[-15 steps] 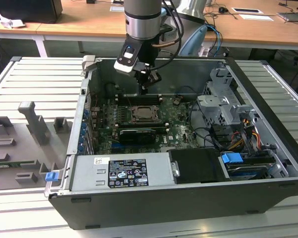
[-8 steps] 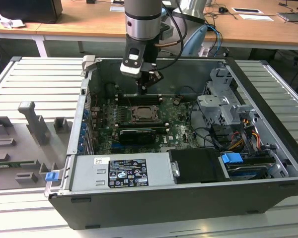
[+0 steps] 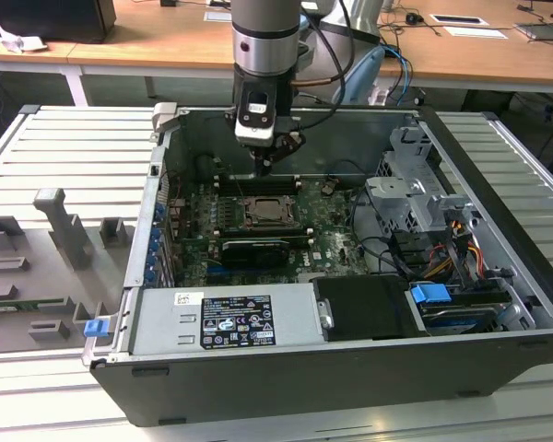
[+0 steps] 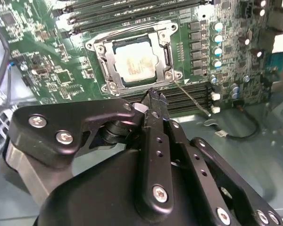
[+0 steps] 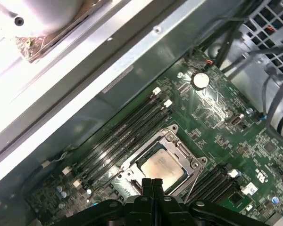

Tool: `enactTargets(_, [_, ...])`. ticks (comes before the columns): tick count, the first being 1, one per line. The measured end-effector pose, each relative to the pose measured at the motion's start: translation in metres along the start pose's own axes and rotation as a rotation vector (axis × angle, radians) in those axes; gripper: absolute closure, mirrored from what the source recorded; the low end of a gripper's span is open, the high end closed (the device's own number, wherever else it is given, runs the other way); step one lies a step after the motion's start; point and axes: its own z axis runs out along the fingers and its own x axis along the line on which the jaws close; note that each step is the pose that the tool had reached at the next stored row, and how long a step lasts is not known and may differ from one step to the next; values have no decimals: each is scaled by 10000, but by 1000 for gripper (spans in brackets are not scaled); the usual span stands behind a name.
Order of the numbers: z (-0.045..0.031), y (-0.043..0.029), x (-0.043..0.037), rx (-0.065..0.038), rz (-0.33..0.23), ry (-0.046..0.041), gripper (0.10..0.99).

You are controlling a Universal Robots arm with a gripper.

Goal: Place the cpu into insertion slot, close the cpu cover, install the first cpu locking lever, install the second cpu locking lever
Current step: 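Install the first cpu locking lever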

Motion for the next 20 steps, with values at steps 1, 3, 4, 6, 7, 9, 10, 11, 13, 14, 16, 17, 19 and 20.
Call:
enactTargets(1, [2,-3,2,5,-216,16,980])
enactTargets(3, [6,-11,9,10,-492,36,980])
enactTargets(4, [10,-13,11,16,-710,53,980])
enactTargets(6, [13,-14,12,23,-1033,77,980])
enactTargets(7, [14,-14,11,28,-1270,95,980])
enactTargets(9, [16,-14,11,43,-1808,133,980])
enactTargets(10, [16,-14,11,47,-1971,144,980])
enactTargets(11, [17,-14,11,56,-2308,168,980])
enactTargets(13, [17,-14,11,65,-2689,197,980])
enactTargets(14, [17,-14,11,70,-2976,218,980])
enactTargets(16, [17,-14,11,78,-3376,248,980])
enactTargets(17, [17,-14,11,84,-3635,268,980])
enactTargets(19, [17,-14,11,89,-3890,287,980])
enactTargets(20, [17,-14,11,93,-4094,302,980])
